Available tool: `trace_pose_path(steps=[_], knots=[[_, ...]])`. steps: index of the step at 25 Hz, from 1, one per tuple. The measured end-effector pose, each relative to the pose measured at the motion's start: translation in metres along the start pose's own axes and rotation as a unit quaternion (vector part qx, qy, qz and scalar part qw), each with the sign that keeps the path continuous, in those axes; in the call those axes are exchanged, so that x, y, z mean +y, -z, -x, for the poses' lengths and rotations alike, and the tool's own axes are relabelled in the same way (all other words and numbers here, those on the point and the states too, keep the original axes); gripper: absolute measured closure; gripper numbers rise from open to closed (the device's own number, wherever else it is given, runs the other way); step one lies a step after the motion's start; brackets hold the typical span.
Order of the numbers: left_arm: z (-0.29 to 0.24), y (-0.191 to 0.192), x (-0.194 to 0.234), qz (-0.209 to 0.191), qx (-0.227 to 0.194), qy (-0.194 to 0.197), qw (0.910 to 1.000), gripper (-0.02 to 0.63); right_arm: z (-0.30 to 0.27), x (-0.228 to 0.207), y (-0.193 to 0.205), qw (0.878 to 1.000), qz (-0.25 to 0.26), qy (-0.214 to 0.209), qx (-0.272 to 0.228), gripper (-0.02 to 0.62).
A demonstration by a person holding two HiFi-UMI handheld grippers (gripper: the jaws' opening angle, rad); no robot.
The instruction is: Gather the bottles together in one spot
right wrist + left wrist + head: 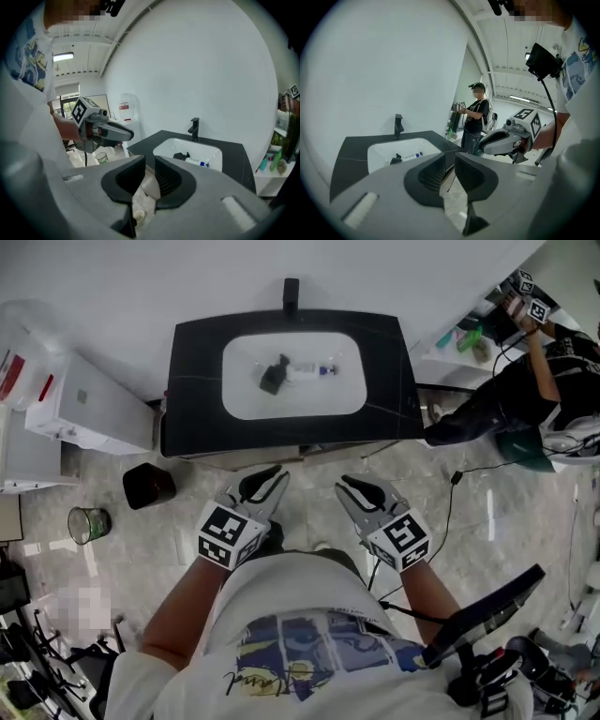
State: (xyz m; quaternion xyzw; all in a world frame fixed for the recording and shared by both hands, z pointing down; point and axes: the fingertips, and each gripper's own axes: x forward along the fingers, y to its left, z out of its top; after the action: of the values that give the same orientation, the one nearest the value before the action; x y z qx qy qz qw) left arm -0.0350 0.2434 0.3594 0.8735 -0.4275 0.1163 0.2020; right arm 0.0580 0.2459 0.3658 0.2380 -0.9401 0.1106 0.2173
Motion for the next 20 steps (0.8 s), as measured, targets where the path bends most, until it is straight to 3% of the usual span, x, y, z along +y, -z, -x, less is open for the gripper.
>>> trace_pose_path(steps=[8, 14, 20], knots=[[-0.024, -0.018, 0.078, -0.026, 0.029, 0.044, 0.9983, 0.534, -0.052, -0.010, -0.035, 0.998, -0.022, 0.057, 0.017, 0.534], [-0.068, -0.022, 0.101, -0.052, 0.050, 0.050, 0.9961, 0.509, -0.054, -0.031, -0.036, 0.995, -0.045, 0.084, 0.026, 0.534], [-0.135, -0.016, 0.118, -0.098, 0.091, 0.046, 0.9899, 0.505, -0.061, -0.066, -0.021, 0.994, -0.063, 0.084, 0.037, 0.538]])
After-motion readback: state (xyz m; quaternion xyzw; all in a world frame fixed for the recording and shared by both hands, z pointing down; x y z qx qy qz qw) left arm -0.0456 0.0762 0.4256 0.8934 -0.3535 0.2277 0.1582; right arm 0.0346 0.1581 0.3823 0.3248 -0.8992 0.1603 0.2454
